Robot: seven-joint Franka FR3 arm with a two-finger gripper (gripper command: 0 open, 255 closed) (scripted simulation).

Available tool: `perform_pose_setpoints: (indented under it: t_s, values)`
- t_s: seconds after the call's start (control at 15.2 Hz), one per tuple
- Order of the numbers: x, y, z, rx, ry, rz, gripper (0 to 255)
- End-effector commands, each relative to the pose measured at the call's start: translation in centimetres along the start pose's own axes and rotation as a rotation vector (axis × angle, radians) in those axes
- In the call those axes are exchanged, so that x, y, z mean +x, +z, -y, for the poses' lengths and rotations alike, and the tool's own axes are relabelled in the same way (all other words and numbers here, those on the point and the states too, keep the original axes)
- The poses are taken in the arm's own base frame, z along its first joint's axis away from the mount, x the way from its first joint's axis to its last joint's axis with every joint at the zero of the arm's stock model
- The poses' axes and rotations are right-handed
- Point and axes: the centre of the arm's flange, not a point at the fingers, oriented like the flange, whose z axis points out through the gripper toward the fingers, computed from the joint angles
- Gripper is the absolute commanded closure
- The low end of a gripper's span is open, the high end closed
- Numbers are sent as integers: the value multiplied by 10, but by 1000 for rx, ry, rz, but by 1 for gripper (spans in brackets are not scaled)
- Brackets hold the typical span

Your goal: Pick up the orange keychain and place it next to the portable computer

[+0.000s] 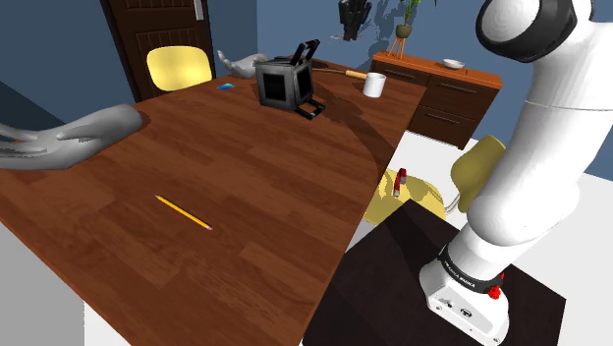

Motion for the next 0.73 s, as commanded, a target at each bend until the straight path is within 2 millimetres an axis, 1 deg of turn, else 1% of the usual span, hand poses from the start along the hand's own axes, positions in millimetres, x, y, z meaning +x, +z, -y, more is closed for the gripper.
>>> perform_pose_setpoints:
  t_s: [0.0,0.66]
  values:
    - [1,10,0,0,0,-1,255]
    - [2,63,0,0,0,-1,255]
